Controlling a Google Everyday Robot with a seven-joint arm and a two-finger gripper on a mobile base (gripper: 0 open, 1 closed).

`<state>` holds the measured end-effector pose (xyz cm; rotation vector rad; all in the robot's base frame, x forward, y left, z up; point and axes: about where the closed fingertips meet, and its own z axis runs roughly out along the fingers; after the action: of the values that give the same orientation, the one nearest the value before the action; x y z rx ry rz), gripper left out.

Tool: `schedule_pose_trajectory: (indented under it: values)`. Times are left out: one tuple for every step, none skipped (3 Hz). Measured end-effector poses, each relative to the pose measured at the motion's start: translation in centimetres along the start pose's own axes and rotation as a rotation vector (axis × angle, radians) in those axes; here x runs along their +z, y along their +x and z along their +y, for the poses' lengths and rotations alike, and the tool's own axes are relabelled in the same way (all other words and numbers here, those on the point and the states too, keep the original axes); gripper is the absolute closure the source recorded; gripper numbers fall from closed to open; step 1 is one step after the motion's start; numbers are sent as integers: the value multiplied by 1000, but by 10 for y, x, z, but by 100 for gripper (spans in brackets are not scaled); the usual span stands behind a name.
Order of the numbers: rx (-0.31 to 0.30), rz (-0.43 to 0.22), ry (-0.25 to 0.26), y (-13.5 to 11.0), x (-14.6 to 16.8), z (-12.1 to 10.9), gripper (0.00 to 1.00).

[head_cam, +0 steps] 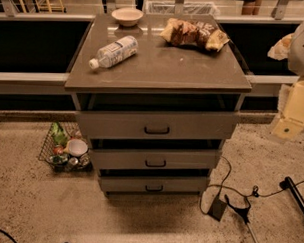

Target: Open top drawer

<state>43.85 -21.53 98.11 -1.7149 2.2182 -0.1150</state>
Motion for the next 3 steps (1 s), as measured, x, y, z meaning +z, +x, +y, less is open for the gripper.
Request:
schedule_pose_trajectory:
  values:
    - [-1, -2, 1, -1, 0, 0, 0]
    - [-33, -42, -49, -9, 43, 7, 0]
    - [-101, -129, -146, -27, 130, 29, 0]
